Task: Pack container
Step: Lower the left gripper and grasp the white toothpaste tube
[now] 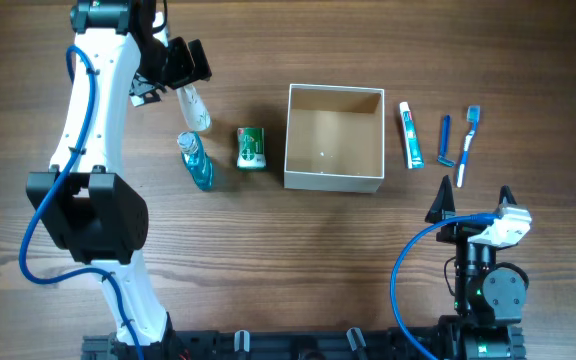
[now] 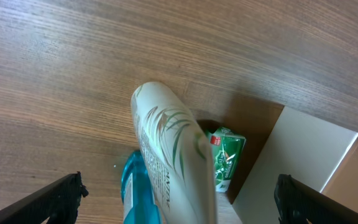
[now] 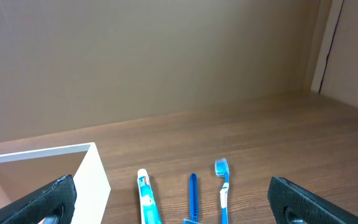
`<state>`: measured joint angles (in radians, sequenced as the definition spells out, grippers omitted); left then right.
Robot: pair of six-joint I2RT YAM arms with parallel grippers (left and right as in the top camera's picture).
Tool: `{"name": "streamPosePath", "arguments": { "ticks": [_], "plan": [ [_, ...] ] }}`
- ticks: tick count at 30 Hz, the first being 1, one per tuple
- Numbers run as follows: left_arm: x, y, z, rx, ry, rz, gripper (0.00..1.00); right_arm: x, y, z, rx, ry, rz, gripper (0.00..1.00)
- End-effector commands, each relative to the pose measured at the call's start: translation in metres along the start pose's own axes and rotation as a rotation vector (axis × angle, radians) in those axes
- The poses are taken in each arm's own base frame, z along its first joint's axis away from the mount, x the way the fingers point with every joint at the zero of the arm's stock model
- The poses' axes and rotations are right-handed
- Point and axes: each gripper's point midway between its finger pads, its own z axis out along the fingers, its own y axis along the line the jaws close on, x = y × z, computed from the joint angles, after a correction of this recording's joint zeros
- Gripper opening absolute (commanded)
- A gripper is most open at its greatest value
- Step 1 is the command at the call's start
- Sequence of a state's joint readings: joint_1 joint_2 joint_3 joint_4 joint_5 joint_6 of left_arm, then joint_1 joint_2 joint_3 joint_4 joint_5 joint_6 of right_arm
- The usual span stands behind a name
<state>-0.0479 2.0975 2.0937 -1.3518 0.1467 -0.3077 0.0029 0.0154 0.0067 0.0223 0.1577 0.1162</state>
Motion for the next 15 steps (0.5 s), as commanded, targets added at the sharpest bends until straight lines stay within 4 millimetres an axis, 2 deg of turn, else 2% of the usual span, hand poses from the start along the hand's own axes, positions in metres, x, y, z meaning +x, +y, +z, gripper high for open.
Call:
{"name": "streamPosePath", "arguments": {
  "ticks": [1, 9, 10, 15],
  "plan": [
    [0.002, 0.001, 0.005, -0.012, 0.026, 0.014, 1.0, -0.002, 0.001, -0.001, -0.005, -0.01, 0.019, 1.0],
    [0.002, 0.015, 0.007, -0.091, 0.02, 0.013, 0.98, -0.002, 0.001, -0.001, -0.005, -0.01, 0.019, 1.0],
    [0.001, 0.014, 0.007, -0.089, 0.015, 0.014, 0.94, -0.002, 0.001, -0.001, -0.005, -0.01, 0.019, 1.0],
    [-0.004, 0.013, 0.007, -0.081, -0.004, 0.016, 0.85, -0.002, 0.001, -0.001, -0.005, -0.01, 0.019, 1.0]
  ]
}}
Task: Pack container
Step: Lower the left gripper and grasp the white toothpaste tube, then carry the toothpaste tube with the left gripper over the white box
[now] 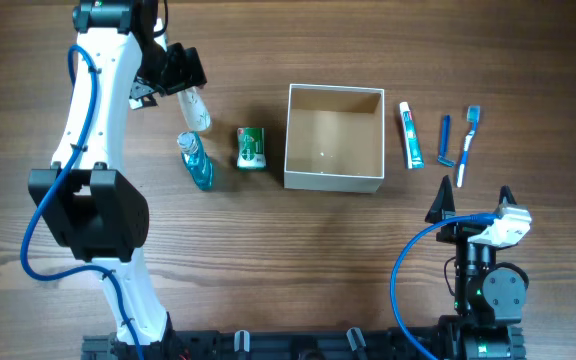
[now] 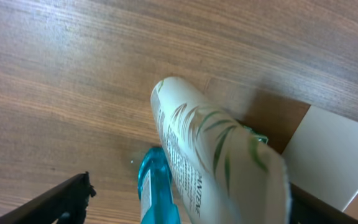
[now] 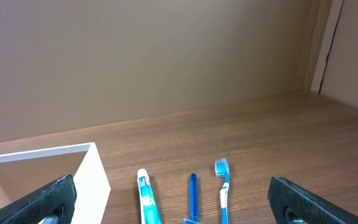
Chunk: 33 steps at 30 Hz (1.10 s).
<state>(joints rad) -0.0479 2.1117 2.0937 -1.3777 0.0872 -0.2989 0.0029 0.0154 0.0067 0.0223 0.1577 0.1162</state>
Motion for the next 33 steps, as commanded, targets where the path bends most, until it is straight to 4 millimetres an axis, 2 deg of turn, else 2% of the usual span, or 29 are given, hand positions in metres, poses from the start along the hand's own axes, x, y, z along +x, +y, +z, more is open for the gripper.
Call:
{"name": "streamPosePath", "arguments": {
  "ticks": [1, 8, 9, 16, 23, 27, 29, 32, 33],
  "plan": [
    [-0.007, 0.0, 0.002, -0.011, -0.021, 0.012, 0.78, -0.002, 0.001, -0.001, -0.005, -0.01, 0.019, 1.0],
    [-0.007, 0.0, 0.002, -0.011, -0.02, 0.011, 0.46, -0.002, 0.001, -0.001, -0.005, -0.009, 0.019, 1.0],
    [-0.006, 0.0, 0.002, -0.011, -0.019, 0.011, 0.38, -0.002, 0.001, -0.001, -0.005, -0.01, 0.019, 1.0],
    [-0.006, 0.0, 0.002, -0.012, -0.017, 0.01, 0.04, -0.002, 0.001, -0.001, -0.005, -0.01, 0.019, 1.0],
    [-0.011, -0.002, 0.001, -0.004, -0.041, 0.012, 0.04, -0.002, 0.001, -0.001, -0.005, -0.01, 0.019, 1.0],
    [-0.022, -0.006, -0.01, 0.019, -0.101, 0.016, 0.04, -0.002, 0.001, -0.001, -0.005, -0.01, 0.019, 1.0],
    [-0.029, -0.009, -0.022, 0.032, -0.149, 0.019, 0.04, -0.002, 0.001, -0.001, -0.005, -0.01, 0.019, 1.0],
    [-0.042, -0.01, -0.052, 0.032, -0.249, 0.022, 0.04, -0.002, 0.001, -0.001, -0.005, -0.01, 0.019, 1.0],
    [-0.047, -0.01, -0.068, 0.028, -0.297, 0.021, 0.04, -0.002, 0.001, -0.001, -0.005, -0.009, 0.019, 1.0]
  ]
}}
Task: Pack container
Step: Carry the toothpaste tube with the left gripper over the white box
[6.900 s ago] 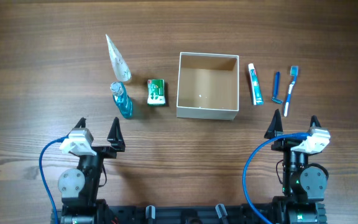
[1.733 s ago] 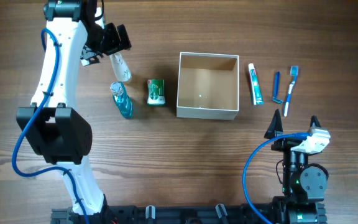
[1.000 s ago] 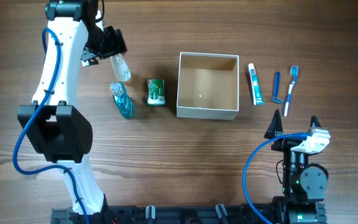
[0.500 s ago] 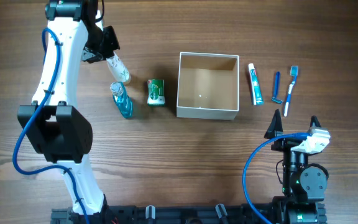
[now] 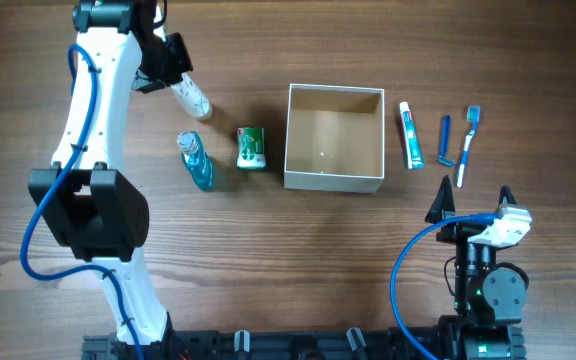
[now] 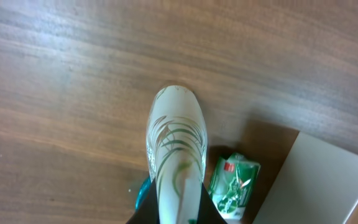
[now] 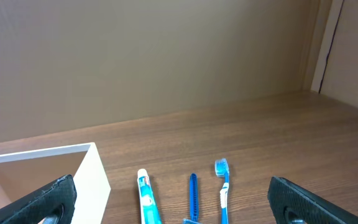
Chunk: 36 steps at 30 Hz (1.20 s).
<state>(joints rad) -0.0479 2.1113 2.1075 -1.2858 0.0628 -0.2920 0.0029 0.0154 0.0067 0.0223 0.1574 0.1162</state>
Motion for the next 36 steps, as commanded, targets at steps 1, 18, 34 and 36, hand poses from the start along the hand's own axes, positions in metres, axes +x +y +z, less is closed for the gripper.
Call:
{"name": "streamPosePath", "arguments": {
  "ticks": [1, 18, 34, 36],
  "plan": [
    [-0.032, -0.005, -0.07, 0.011, -0.218, 0.007, 0.04, -0.002, 0.001, -0.001, -0.004, -0.01, 0.019, 1.0],
    [0.027, -0.112, -0.243, 0.344, -0.522, 0.315, 0.04, -0.002, 0.001, -0.001, -0.004, -0.01, 0.019, 1.0],
    [0.117, -0.201, -0.212, 0.419, -0.342, 0.607, 0.04, -0.002, 0.001, -0.001, -0.004, -0.01, 0.019, 1.0],
    [0.115, -0.215, -0.2, 0.427, -0.335, 0.617, 0.04, -0.002, 0.001, -0.001, -0.004, -0.01, 0.019, 1.0]
  ]
}}
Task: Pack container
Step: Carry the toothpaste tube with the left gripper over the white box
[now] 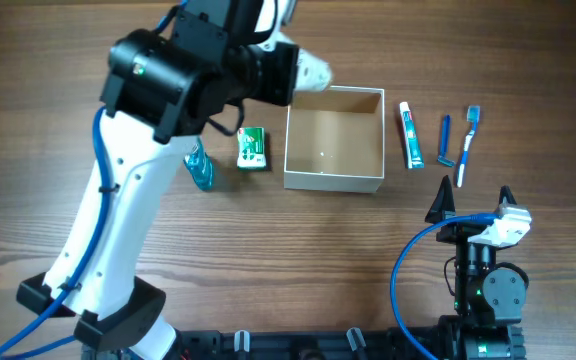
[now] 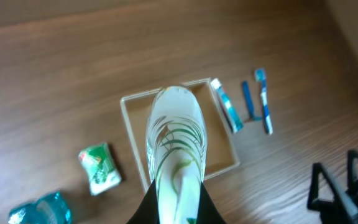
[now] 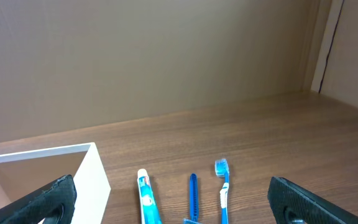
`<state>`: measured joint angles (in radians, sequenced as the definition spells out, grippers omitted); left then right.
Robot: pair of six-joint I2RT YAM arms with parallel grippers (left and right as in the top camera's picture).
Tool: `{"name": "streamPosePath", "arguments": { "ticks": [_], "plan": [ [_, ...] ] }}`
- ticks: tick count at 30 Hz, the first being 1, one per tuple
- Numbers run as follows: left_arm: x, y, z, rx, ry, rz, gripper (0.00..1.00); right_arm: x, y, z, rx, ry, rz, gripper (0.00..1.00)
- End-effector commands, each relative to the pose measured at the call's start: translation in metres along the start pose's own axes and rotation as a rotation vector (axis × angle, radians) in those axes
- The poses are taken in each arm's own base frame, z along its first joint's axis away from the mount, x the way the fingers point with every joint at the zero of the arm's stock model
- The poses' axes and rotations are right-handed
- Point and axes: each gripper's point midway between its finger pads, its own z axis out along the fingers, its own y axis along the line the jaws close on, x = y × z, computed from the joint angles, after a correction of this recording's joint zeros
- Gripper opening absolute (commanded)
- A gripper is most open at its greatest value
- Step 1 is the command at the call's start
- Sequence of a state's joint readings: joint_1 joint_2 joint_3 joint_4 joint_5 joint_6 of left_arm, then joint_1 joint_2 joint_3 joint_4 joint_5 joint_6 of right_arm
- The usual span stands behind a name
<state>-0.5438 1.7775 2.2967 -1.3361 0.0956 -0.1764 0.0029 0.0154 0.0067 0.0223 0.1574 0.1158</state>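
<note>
My left gripper (image 1: 280, 72) is shut on a white bottle with green leaf print (image 1: 313, 72), held high over the back left corner of the open white box (image 1: 334, 181). In the left wrist view the bottle (image 2: 174, 140) points down over the box (image 2: 129, 124). A green packet (image 1: 251, 147) and a teal bottle (image 1: 199, 168) lie left of the box. To the box's right lie the toothpaste (image 1: 410, 134), razor (image 1: 445, 140) and toothbrush (image 1: 467, 143). My right gripper (image 1: 473, 203) stands open in front of them, holding nothing.
The right wrist view looks over the toothpaste (image 3: 146, 198), razor (image 3: 193, 193) and toothbrush (image 3: 223, 186) toward a plain wall, with the box (image 3: 55, 180) at its left. Bare wood table surrounds the box. The left arm reaches across the table's left half.
My left gripper, still shut on the white bottle, has moved from the far left of the table to high above the box's back left corner. The right arm has not moved.
My left gripper was open around the white bottle lying at the far left, beside the teal bottle. Later it was shut on the bottle there. Now the bottle hangs in it above the box. The right gripper stayed open and still throughout.
</note>
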Motion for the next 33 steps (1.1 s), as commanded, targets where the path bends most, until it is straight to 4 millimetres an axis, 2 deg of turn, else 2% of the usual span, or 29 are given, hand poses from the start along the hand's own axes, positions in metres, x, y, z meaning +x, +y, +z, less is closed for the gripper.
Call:
{"name": "streamPosePath", "arguments": {
  "ticks": [1, 5, 9, 20, 25, 33],
  "plan": [
    [-0.009, -0.015, 0.032, 0.034, 0.0, 0.03, 0.04, -0.002, 0.001, -0.001, -0.004, -0.01, 0.019, 1.0],
    [0.001, -0.013, 0.075, 0.019, 0.074, 0.002, 0.04, -0.002, 0.001, -0.001, -0.004, -0.01, 0.019, 1.0],
    [0.018, -0.006, 0.105, -0.006, 0.165, -0.006, 0.04, -0.002, 0.001, -0.001, -0.004, -0.01, 0.019, 1.0],
    [0.029, 0.003, 0.115, -0.052, 0.213, -0.058, 0.04, -0.002, 0.001, -0.001, -0.004, -0.01, 0.02, 1.0],
    [0.039, 0.028, 0.129, -0.191, 0.245, -0.081, 0.04, -0.002, 0.001, -0.001, -0.004, -0.01, 0.019, 1.0],
    [0.053, 0.035, 0.153, -0.222, 0.3, -0.104, 0.04, -0.002, 0.001, -0.001, -0.004, -0.01, 0.019, 1.0]
  ]
}}
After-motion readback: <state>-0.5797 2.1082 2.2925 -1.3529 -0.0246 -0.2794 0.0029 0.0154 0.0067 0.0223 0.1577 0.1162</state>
